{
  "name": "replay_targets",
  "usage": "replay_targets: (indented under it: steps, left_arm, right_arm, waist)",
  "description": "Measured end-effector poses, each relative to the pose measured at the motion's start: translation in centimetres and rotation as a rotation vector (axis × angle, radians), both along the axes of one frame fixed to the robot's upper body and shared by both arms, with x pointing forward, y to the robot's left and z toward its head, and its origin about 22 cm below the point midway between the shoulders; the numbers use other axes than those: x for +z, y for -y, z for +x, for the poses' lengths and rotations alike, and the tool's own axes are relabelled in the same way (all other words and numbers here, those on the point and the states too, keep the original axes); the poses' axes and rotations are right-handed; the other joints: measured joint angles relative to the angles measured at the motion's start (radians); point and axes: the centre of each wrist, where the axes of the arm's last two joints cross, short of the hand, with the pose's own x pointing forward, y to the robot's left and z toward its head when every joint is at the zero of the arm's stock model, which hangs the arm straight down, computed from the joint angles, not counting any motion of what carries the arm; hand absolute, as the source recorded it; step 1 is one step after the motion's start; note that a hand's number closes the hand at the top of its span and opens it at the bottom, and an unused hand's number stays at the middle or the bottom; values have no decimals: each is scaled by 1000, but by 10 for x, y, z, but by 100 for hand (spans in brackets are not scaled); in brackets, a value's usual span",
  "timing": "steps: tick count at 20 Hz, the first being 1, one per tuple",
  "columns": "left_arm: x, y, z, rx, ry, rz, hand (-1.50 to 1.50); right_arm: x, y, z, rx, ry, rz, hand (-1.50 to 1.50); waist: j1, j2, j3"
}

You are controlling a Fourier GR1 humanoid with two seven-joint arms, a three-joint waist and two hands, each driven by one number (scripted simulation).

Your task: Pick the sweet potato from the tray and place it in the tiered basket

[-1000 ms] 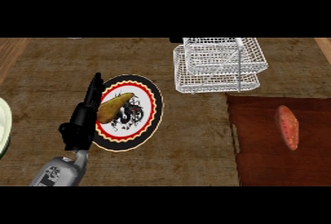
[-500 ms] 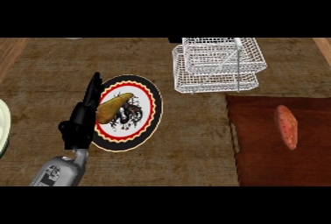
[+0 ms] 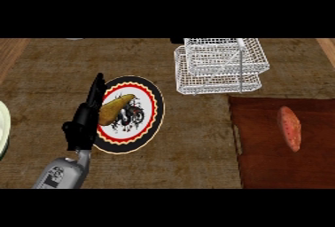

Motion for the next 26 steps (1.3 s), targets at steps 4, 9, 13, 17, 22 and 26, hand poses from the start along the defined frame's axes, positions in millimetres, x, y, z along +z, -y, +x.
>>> replay_targets:
  steps: [4, 9, 13, 17, 22, 26]
  left_arm:
    - [-1, 1, -1, 6, 2, 3, 0]
    - [0, -1, -5, 4, -1, 5, 0]
    - [1, 1, -2, 1, -7, 0, 0]
    - [2, 2, -7, 3, -4, 1, 0]
    - [4, 3, -8, 6, 0, 6, 0]
    - [2, 2, -9, 5, 0, 5, 0]
  right_arm:
    - [-9, -1, 3, 45, 35, -16, -150]
    - [-28, 3, 14, 18, 51, -18, -150]
    - [-34, 8, 22, -21, 41, -26, -150]
    - [-40, 10, 29, -39, 18, -32, -150]
    - [-54, 14, 32, -40, -8, -25, -150]
    - [-76, 8, 33, -16, -22, -10, -150]
  waist:
    - [-1, -1, 0]
    - [1, -1, 0]
    - [0, -1, 0]
    - [1, -1, 0]
    - [0, -1, 0]
    - [-2, -1, -1]
